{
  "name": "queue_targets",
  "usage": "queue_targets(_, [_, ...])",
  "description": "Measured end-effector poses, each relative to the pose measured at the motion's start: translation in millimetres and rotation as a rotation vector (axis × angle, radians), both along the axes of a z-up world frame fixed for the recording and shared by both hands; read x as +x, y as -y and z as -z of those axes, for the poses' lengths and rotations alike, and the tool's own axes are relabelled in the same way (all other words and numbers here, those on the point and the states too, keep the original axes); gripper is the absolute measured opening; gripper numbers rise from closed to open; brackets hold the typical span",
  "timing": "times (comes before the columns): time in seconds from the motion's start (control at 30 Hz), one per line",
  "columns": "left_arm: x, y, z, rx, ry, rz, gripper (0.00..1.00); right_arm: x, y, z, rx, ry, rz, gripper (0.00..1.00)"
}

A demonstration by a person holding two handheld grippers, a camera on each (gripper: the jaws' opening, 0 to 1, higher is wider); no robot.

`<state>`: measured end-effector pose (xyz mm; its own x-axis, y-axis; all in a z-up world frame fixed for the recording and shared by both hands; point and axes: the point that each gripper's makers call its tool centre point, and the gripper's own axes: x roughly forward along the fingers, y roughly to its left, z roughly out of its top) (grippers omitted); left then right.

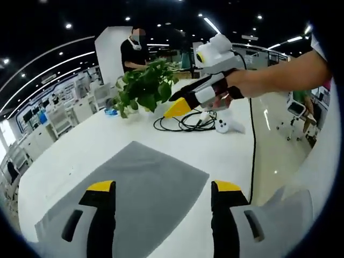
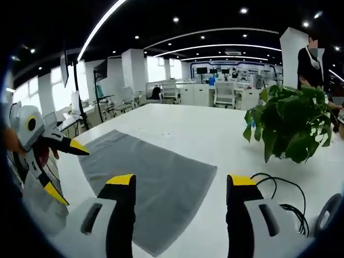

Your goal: Fold the towel on the table until its edges align and the towel forms a compact rectangular stack.

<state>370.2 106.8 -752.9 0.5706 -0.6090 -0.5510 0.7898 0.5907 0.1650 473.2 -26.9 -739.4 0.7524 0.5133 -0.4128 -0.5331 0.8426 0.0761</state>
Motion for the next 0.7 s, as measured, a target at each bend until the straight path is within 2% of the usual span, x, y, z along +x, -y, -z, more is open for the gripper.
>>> queue_targets(0.47, [2.2, 43.2, 32.0, 0.035, -0.057, 0.075, 0.71, 39.8, 8.2, 19.7, 0.038, -0.054, 0.044, 0.59])
queue_targets(0.7, [6.8, 58.2, 57.2, 0.085, -0.058, 0.127, 0.61, 59.9, 9.4, 27.1, 0.056, -0.074, 0.061, 0.54])
